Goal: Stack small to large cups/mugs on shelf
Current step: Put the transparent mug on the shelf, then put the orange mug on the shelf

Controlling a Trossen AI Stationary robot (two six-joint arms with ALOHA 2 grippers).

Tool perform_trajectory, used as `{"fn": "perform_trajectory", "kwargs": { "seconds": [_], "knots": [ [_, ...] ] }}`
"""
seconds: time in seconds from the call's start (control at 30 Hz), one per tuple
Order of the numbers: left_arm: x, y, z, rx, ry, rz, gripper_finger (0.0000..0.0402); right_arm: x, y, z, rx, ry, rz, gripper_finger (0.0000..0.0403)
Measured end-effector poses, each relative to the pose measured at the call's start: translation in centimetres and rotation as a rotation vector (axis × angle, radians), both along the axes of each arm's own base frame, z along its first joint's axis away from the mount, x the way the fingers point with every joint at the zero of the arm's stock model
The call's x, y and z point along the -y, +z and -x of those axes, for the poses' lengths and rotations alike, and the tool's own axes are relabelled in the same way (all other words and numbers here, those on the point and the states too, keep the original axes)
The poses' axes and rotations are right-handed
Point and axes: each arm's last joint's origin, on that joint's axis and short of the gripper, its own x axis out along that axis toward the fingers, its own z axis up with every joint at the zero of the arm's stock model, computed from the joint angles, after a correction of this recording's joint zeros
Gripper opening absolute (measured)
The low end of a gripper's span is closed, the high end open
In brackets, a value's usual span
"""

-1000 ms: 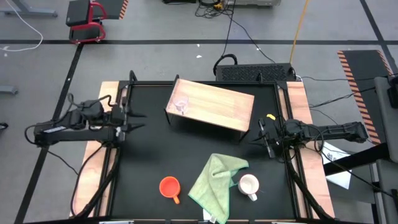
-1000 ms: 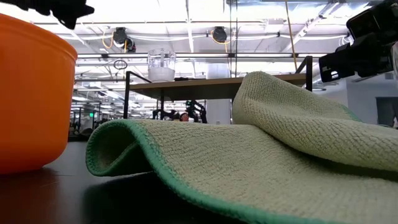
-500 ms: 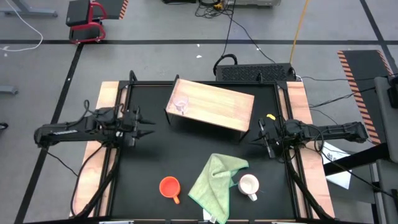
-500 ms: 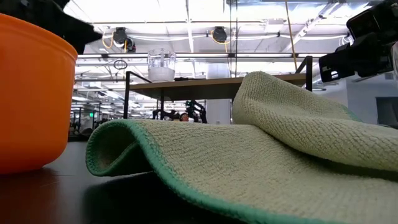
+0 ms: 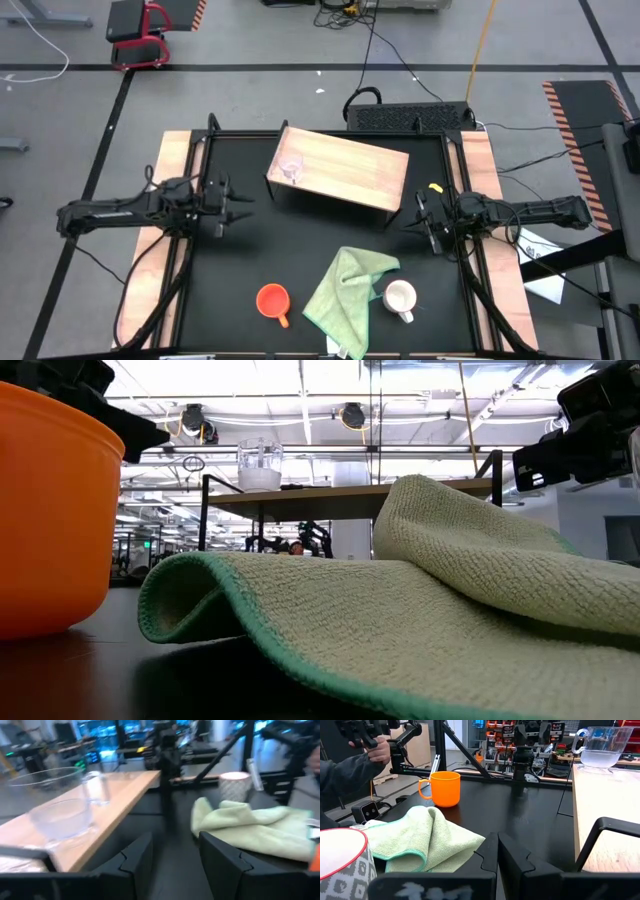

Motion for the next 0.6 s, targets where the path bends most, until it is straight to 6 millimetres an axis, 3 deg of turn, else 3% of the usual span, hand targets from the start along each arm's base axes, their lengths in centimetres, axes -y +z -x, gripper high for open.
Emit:
{"fn": "perform_trajectory", "kwargs": {
  "seconds": [0.6],
  "knots": [
    [0.0,-3.2,-0.3,0.023,0.005,0.043,0.0163,0.0,0.0,0.0,0.000,0.000,0.000,0.0000]
  ]
}}
